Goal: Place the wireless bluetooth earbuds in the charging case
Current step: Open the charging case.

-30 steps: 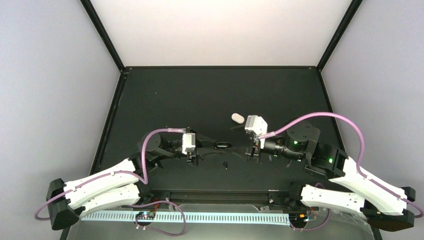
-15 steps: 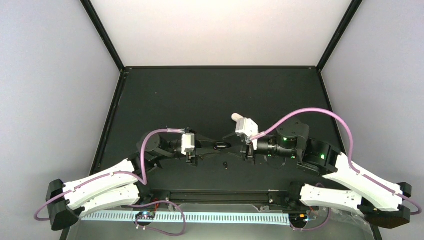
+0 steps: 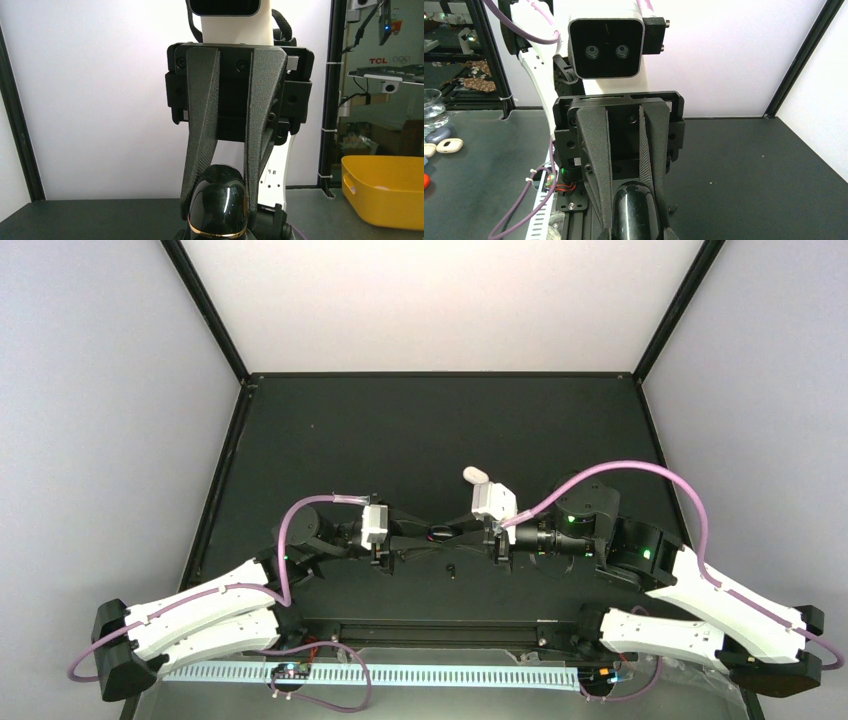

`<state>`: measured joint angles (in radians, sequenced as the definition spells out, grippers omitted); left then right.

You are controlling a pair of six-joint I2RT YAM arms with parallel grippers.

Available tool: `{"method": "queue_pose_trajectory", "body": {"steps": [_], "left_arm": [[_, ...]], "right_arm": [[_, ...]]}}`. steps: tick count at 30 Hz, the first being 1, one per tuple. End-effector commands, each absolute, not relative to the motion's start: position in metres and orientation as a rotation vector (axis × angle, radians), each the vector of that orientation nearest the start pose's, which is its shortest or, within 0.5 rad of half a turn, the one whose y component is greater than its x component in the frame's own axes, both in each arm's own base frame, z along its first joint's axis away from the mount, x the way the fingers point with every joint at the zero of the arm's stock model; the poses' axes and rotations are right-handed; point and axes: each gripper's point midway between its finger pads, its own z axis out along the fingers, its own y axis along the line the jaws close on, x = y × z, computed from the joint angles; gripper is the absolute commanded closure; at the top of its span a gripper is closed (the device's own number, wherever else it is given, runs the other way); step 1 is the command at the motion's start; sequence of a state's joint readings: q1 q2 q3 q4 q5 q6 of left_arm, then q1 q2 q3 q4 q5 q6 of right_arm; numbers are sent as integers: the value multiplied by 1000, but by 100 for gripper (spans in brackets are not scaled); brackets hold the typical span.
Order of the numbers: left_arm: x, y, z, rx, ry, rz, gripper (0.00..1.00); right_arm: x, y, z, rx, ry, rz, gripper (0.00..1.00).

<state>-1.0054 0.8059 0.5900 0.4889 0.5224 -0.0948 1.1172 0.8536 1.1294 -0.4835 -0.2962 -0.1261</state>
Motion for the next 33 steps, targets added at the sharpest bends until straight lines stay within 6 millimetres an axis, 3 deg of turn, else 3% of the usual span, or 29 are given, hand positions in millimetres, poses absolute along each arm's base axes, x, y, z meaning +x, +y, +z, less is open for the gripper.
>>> {"method": "queue_pose_trajectory", "body": {"steps": [1, 13, 18, 24, 29, 33], "left_arm": [[90, -297, 389, 970, 969, -1269, 77], [89, -297, 393, 937, 975, -1329, 76], [87, -298, 395, 955, 954, -1335, 97], [86, -298, 392, 964, 954, -1328, 98], [85, -297, 393, 966, 946, -1328, 98], [85, -297, 393, 967, 945, -1327, 98]], "right_arm": [[91, 285, 390, -1255, 1381, 908, 99], [96, 280, 379, -1298, 1357, 807, 99], [93, 283, 376, -1314, 1362, 823, 98], [95, 281, 383, -1276, 1383, 840, 76], [93, 278, 389, -1247, 1384, 864, 79], [93, 277, 392, -1231, 1388, 874, 73]]}}
